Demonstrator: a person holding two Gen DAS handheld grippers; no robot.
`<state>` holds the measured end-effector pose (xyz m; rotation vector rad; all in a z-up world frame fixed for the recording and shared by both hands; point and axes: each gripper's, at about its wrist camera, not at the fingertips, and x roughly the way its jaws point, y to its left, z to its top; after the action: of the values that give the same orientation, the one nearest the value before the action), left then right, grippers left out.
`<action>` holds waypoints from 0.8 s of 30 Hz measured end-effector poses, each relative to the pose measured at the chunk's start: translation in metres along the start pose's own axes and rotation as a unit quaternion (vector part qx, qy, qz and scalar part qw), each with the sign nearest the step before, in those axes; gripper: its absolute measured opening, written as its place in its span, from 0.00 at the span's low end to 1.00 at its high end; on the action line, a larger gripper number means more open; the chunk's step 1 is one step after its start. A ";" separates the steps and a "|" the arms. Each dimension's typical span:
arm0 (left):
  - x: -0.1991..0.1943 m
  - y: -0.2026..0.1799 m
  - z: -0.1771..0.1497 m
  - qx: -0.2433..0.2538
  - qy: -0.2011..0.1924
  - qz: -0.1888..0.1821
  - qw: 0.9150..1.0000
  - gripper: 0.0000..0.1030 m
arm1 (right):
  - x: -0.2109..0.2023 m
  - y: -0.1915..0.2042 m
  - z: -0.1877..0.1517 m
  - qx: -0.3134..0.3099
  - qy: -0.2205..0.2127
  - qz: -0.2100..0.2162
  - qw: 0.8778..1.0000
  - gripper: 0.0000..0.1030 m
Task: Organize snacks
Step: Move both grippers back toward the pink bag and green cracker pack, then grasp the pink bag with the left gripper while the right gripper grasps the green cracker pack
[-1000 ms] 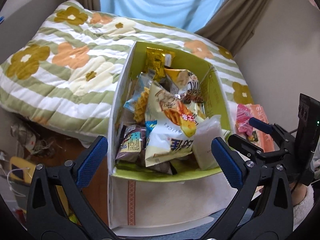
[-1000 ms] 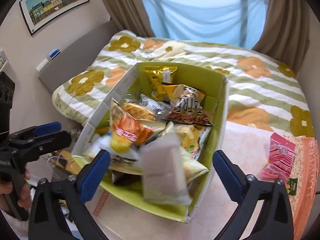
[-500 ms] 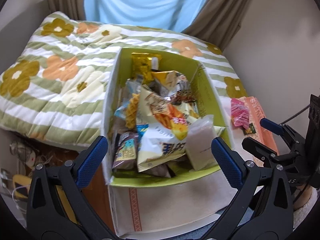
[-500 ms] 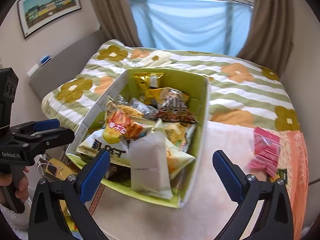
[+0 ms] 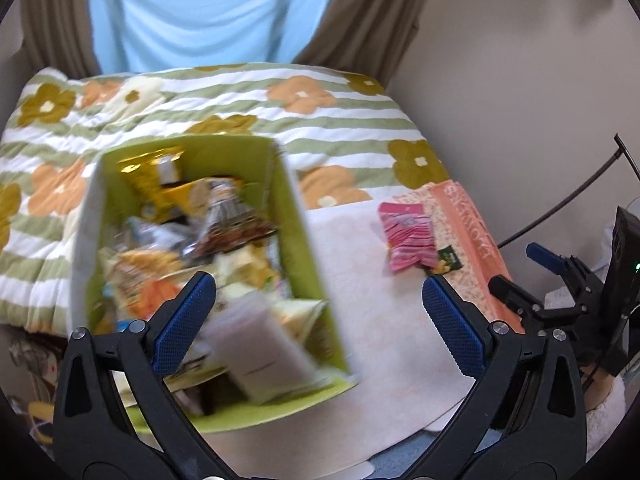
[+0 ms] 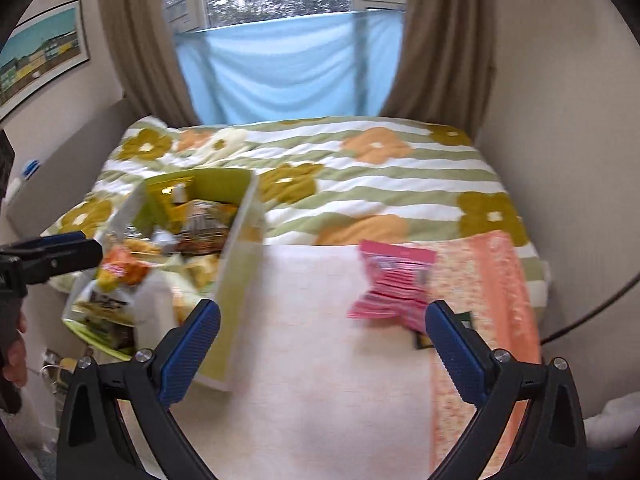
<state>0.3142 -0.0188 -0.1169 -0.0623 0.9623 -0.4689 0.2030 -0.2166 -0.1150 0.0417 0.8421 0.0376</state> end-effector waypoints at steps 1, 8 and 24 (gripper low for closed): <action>0.006 -0.010 0.004 0.002 0.000 -0.005 1.000 1.00 | 0.000 -0.011 -0.001 0.003 0.001 -0.008 1.000 0.99; 0.069 -0.083 0.035 0.016 0.032 -0.027 0.999 1.00 | 0.027 -0.087 -0.019 0.022 0.052 -0.027 0.998 0.99; 0.257 -0.134 0.039 -0.035 0.165 -0.007 0.986 1.00 | 0.134 -0.152 -0.055 0.026 0.133 -0.006 0.991 0.99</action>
<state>0.4209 -0.2507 -0.2593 -0.0570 1.3039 -0.4671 0.2534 -0.3603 -0.2591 0.0817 1.1094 0.0100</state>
